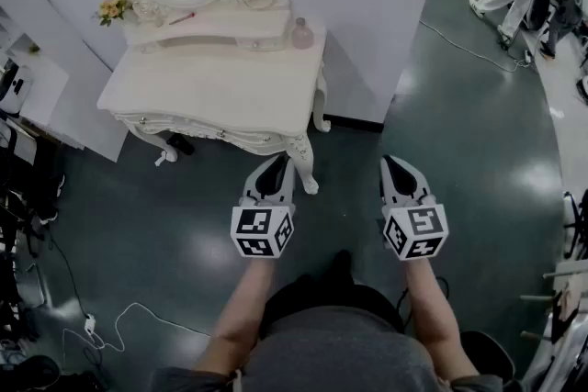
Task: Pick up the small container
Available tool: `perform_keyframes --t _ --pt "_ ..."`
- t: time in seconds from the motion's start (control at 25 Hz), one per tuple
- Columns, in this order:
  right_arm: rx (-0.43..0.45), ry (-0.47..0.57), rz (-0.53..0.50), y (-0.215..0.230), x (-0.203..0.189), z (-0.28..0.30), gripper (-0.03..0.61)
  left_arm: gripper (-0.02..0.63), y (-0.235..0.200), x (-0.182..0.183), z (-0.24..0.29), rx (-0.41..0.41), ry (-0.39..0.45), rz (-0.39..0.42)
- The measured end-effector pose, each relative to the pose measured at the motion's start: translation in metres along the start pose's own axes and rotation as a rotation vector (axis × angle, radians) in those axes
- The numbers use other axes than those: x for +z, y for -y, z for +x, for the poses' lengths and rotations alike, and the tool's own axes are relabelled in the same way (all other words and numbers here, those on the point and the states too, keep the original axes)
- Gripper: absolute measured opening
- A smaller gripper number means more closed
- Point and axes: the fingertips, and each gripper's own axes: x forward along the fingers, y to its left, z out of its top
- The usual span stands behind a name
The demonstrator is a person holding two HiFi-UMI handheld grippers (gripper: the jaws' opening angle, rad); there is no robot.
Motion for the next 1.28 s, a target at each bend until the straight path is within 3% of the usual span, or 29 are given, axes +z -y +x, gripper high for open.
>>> perform_keyframes --t 0.56,1.28 --pt "0.042 -0.006 0.003 0.026 0.001 0.01 0.003 0.054 0.007 0.013 0.024 0.039 0.014 -0.013" --pt "0.079 -0.02 0.041 0.037 0.003 0.055 0.003 0.161 -0.023 0.021 0.076 0.088 -0.022 -0.012"
